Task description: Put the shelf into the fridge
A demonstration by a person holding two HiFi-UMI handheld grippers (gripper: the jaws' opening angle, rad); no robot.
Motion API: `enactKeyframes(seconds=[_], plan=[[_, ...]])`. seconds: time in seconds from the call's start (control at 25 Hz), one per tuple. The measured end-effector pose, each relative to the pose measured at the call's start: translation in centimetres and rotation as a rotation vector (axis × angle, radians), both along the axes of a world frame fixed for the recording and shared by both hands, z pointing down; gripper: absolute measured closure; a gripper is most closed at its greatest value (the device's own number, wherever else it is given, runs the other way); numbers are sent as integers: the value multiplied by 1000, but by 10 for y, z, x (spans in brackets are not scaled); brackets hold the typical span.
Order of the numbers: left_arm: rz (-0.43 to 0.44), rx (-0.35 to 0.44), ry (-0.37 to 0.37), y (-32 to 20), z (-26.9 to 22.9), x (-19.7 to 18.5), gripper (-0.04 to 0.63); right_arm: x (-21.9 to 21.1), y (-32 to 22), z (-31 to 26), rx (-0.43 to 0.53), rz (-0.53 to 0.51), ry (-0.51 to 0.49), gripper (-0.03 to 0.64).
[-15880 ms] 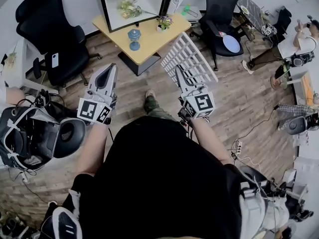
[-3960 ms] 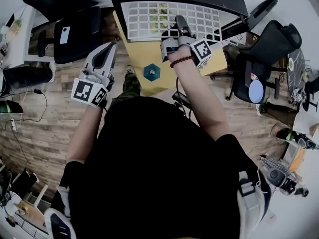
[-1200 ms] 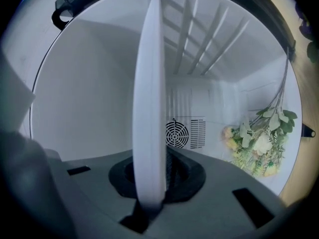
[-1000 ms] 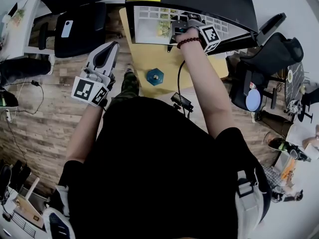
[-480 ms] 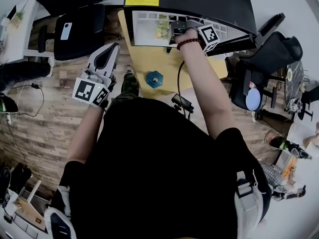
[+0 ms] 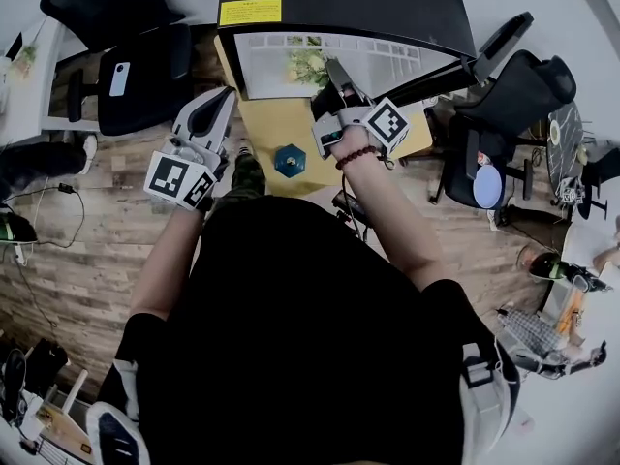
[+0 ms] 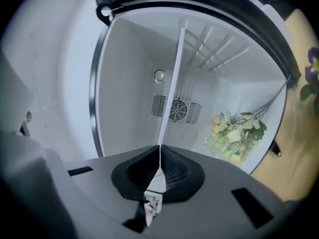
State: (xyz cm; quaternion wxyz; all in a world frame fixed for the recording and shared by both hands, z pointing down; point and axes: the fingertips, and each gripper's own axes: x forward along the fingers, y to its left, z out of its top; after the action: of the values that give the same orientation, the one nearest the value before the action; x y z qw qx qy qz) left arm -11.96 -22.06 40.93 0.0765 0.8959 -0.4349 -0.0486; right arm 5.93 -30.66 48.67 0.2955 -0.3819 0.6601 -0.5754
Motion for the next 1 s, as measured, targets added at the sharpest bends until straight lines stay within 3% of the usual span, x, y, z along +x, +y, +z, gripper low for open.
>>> enactKeyframes(seconds=[0.08, 0.28, 0.52, 0.64, 0.8, 1.0], plan=[[13, 1, 1, 3, -1, 6, 577, 0, 23, -1, 90, -87, 155, 615], [40, 1, -1, 7, -1, 21, 577, 20, 57, -18, 392, -216, 734, 614], [48, 21, -9, 16, -7, 32, 577, 30, 90, -43, 682, -285, 1198, 614], [43, 38, -15, 21, -11, 35, 577, 28, 103, -60, 796, -271, 1300, 610], [28, 81, -23, 28, -22, 37, 577, 32, 111, -95, 884, -127, 1276, 607], [-1, 129, -33, 36, -33, 30, 577, 46, 116, -105, 886, -63, 1290, 604]])
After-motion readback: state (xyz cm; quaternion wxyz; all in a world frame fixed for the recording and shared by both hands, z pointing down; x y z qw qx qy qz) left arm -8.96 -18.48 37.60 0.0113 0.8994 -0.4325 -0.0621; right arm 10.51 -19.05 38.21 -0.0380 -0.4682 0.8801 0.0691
